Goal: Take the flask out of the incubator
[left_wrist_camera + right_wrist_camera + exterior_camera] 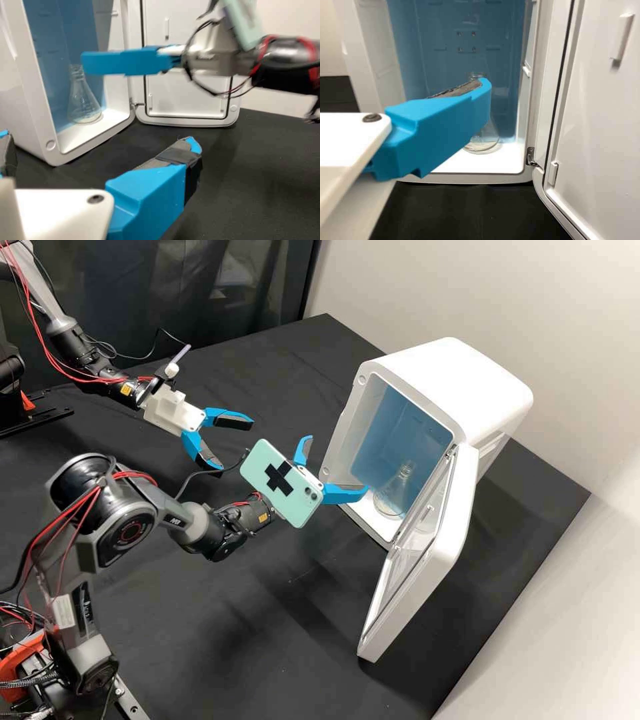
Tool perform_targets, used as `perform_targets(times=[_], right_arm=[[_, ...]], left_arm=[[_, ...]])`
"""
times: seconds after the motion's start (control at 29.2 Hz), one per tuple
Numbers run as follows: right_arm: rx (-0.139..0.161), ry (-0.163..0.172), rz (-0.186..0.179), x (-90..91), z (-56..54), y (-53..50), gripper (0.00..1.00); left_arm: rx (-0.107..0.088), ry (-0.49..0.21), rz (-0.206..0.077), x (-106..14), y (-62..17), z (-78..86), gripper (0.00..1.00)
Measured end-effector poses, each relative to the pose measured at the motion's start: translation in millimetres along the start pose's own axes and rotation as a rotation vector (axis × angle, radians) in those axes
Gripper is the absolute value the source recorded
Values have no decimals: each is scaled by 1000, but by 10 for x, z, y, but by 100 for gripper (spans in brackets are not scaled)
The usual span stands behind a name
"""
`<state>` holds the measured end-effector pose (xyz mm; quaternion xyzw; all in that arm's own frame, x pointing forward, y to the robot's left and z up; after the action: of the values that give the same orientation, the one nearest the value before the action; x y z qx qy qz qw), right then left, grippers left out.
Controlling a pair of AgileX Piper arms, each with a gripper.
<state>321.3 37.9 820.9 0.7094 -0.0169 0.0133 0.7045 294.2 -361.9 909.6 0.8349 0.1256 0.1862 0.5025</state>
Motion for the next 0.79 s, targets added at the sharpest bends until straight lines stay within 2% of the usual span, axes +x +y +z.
perform_targets(times=[0.1,0.17,0.27,0.38,0.44,0.55,0.68,0.79], right_arm=[[-38,-23,-11,151,14,-91,100],[-52,-45,-22,262,19,-143,100],[-66,-101,-45,412,83,-223,100],[-65,-141,-31,512,126,-233,100],[-68,-165,-17,593,149,-233,100],[-80,-169,2,687,150,-227,100],[-104,-194,4,808,200,-212,100],[-95,-230,15,864,278,-190,100]], left_arm=[[-6,-1,8,0,7,1,100],[-6,-1,8,0,7,1,100],[-6,-1,8,0,7,1,100],[-21,-1,8,0,7,1,100],[-21,-1,7,3,2,0,100],[-21,-1,7,3,2,0,100],[-21,-1,7,3,2,0,100],[-21,-1,7,3,2,0,100]])
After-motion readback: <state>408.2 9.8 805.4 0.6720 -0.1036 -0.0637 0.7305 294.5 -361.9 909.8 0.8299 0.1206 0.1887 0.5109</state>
